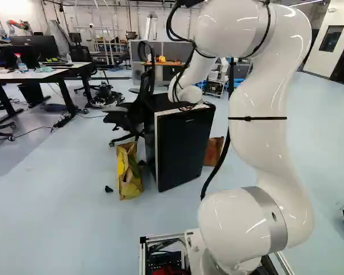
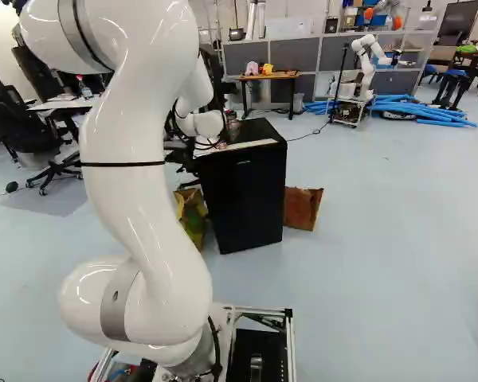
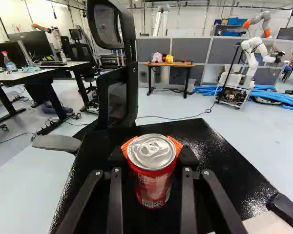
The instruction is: Grab a drink from the fridge
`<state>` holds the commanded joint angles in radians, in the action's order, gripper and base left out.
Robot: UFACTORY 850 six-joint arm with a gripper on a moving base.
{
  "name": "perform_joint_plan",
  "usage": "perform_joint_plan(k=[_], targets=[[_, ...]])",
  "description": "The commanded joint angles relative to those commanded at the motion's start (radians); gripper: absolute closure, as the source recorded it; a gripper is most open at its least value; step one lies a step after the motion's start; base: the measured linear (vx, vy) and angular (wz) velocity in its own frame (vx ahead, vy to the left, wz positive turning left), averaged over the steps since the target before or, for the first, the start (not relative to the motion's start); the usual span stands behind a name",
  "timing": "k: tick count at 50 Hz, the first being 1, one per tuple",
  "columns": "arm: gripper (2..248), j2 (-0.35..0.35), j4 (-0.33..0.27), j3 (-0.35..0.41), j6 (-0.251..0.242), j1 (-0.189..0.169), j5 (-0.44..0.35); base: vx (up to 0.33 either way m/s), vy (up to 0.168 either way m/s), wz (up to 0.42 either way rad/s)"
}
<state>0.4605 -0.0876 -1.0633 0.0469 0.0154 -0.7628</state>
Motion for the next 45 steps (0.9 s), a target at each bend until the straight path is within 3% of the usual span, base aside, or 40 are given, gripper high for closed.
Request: perform_joint_plan(k=[22, 45], targets=[[150, -0.143, 0.017, 0.189, -0.009, -0.003, -0.021, 0.000, 0.000, 0.000], [150, -0.332, 0.039, 0.438, -0.021, -0.007, -0.049, 0.000, 0.000, 0.000]])
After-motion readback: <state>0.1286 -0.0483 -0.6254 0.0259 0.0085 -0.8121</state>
